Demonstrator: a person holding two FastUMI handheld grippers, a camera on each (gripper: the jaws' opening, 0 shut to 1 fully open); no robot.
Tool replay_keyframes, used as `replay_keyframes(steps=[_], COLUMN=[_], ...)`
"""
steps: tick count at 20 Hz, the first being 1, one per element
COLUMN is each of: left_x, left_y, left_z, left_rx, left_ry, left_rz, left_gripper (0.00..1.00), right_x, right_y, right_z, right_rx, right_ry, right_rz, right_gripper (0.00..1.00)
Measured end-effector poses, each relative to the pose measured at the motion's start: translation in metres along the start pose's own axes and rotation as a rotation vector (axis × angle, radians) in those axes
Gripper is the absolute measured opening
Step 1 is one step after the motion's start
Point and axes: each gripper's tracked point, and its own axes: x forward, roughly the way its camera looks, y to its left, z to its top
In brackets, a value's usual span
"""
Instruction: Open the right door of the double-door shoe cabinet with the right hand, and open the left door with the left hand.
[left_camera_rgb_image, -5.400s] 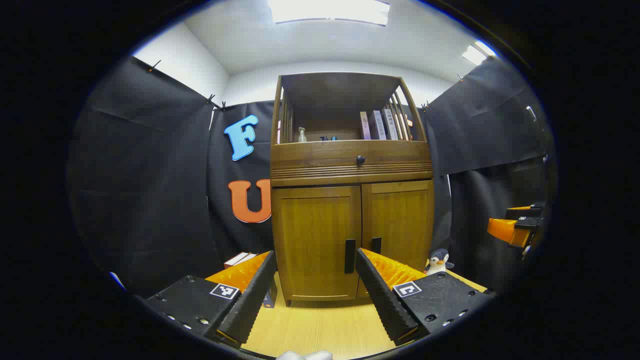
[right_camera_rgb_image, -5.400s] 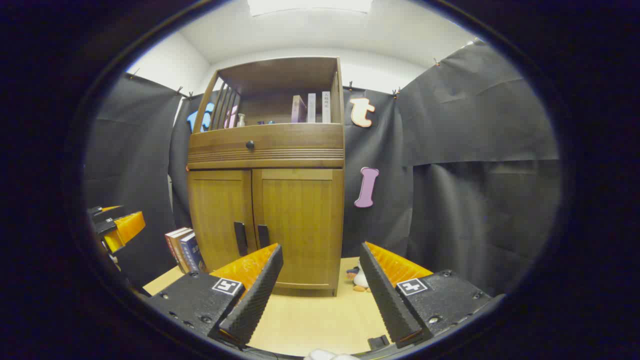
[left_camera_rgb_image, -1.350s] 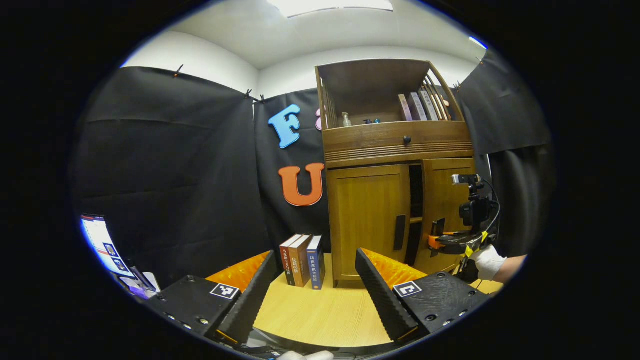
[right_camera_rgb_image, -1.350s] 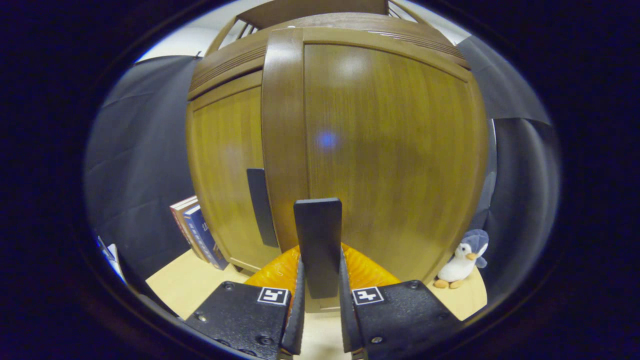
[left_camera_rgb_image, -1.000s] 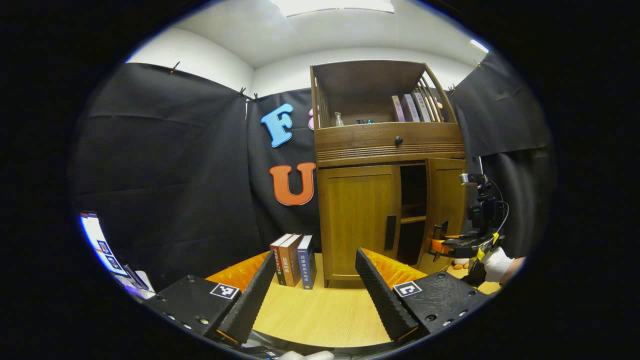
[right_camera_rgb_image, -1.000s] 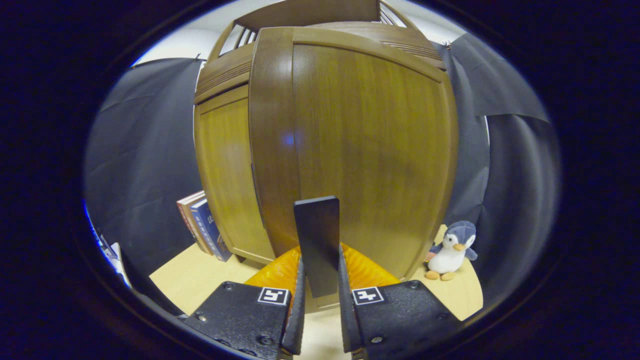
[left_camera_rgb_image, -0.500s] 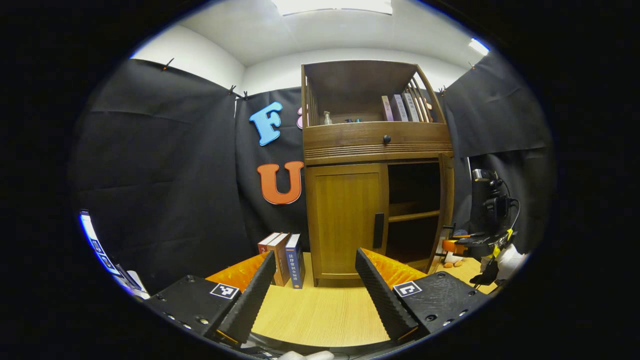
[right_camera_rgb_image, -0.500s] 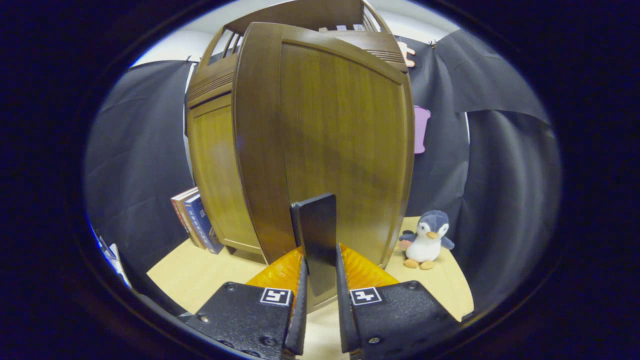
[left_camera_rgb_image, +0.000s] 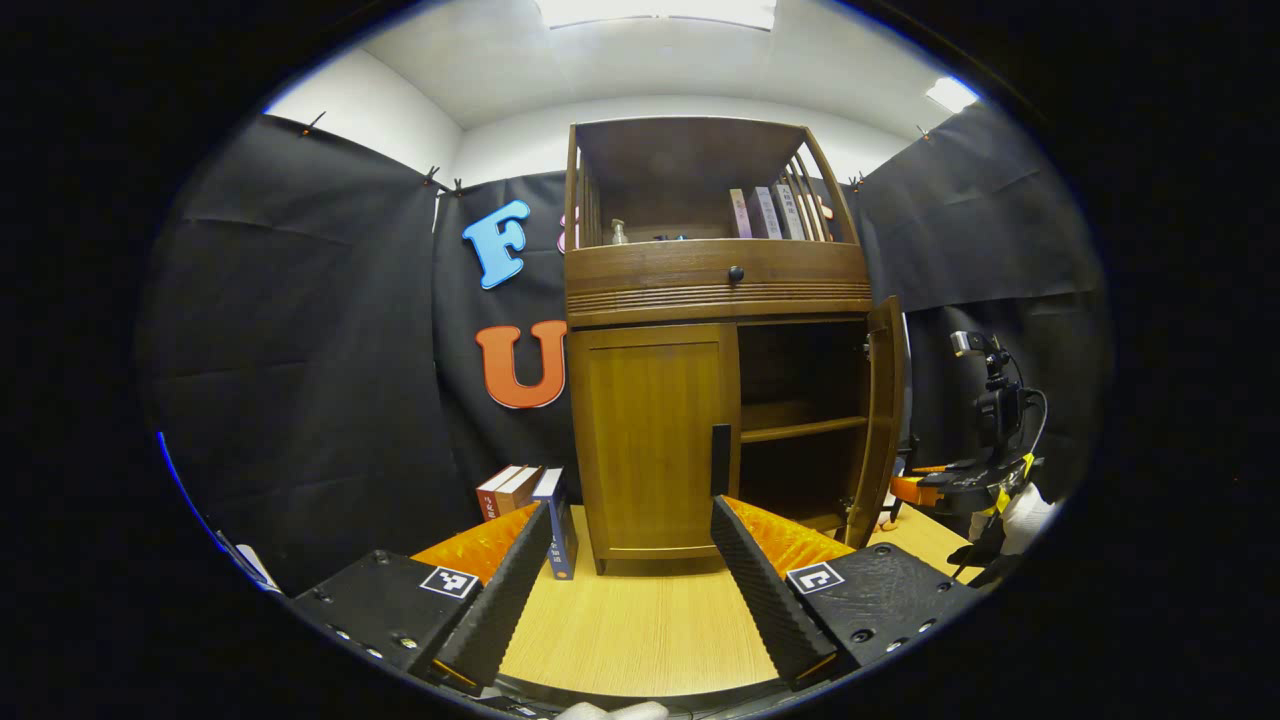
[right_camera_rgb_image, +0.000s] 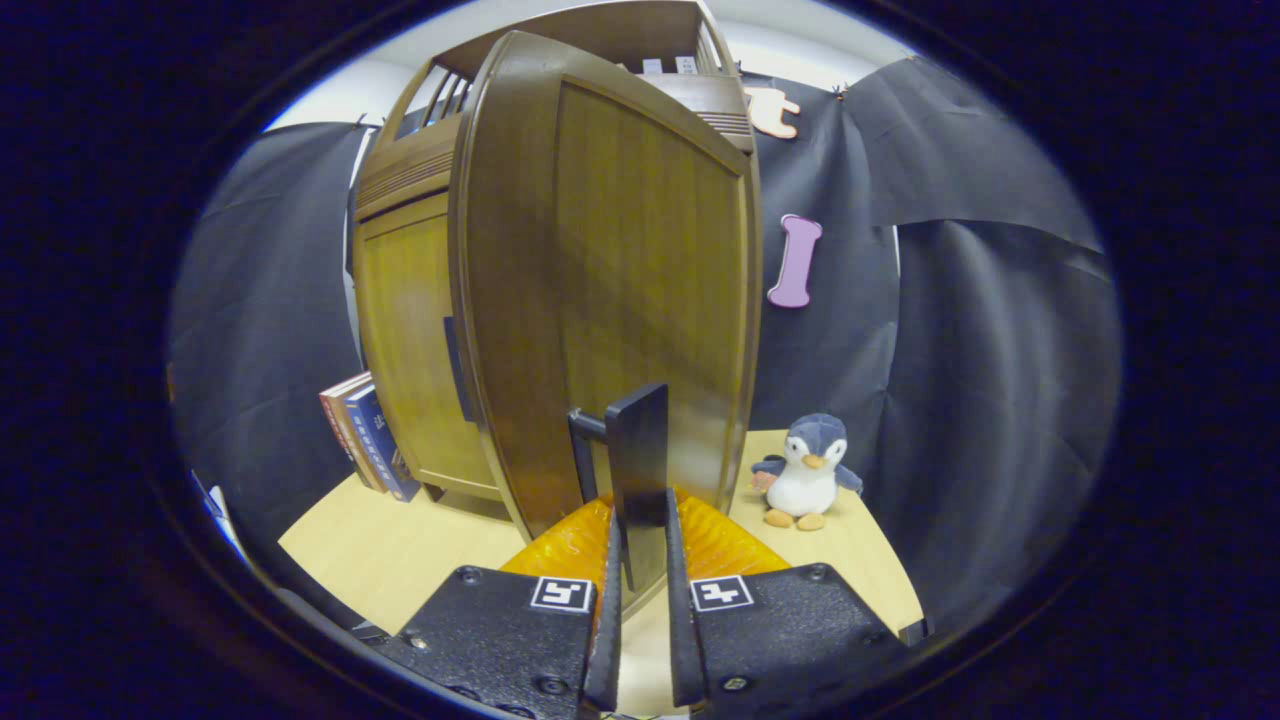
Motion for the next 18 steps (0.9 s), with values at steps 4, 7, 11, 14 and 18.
replay_keyframes(steps=[4,7,11,14,18], left_x=[0.006,0.01,0.015,0.017,0.019], left_y=[-0.012,-0.023,-0.042,-0.053,-0.061], left_z=[0.0,0.004,0.005,0.006,0.004], left_rx=[-0.001,-0.001,0.006,0.015,0.019], left_ry=[0.005,0.0,0.004,0.001,0.003], left_rz=[-0.04,-0.072,-0.122,-0.145,-0.141], left_gripper=[0.96,0.96,0.96,0.96,0.96], right_x=[-0.009,-0.013,-0.018,-0.022,-0.022], right_y=[-0.022,-0.039,-0.067,-0.095,-0.112], right_z=[-0.003,-0.003,-0.003,-0.001,0.002], right_rx=[0.016,0.039,0.036,0.059,0.07], right_ry=[-0.001,-0.003,-0.009,-0.008,-0.007], right_rz=[-0.04,-0.058,-0.091,-0.124,-0.066], right_gripper=[0.19,0.16,0.1,0.05,0.04])
